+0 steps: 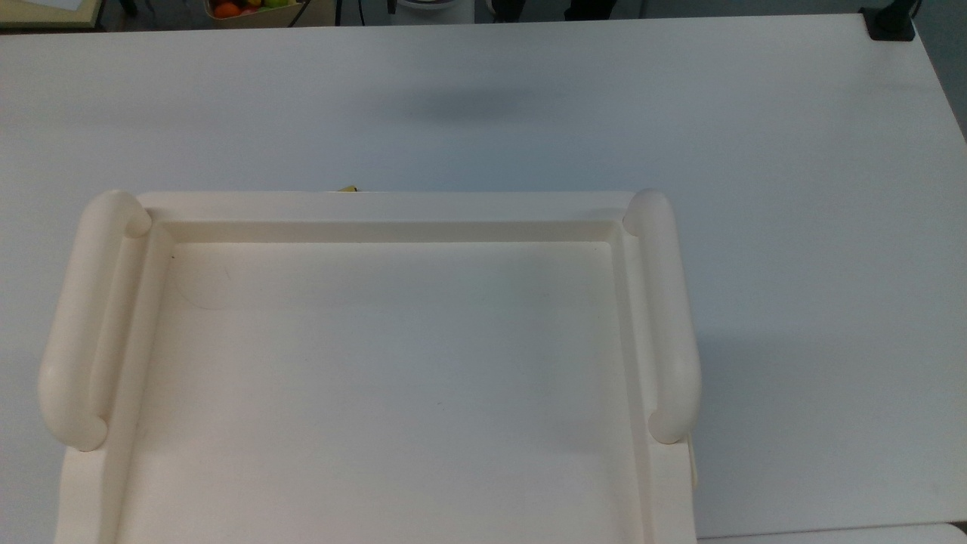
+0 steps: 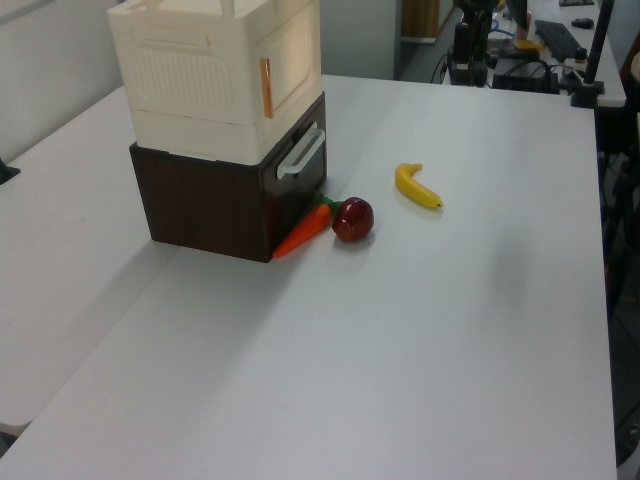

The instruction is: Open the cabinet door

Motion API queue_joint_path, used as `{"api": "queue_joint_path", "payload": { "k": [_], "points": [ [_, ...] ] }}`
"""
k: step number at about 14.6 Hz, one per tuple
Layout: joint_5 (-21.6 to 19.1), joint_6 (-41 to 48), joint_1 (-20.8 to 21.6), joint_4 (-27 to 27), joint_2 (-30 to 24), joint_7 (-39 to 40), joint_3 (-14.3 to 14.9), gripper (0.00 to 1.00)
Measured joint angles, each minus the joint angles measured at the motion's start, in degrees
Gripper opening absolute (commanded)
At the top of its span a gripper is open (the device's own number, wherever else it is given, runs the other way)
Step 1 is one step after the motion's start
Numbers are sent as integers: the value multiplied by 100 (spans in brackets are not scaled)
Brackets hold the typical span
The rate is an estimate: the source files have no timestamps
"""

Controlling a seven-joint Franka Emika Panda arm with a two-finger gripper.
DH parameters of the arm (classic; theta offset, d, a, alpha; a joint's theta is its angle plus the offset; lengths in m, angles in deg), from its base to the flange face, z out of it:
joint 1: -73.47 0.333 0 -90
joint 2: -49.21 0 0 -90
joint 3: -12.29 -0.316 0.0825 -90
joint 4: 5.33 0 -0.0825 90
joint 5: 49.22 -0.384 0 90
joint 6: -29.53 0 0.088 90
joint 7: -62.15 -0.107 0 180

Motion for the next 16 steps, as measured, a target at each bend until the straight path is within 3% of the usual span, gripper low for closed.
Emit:
{"api": "queue_joint_path", "payload": {
  "k": [12, 16],
  "points": [
    [-29, -68, 8, 15, 26, 1, -31, 100],
    [-441, -544, 20, 336, 166, 1, -45, 100]
  ]
}}
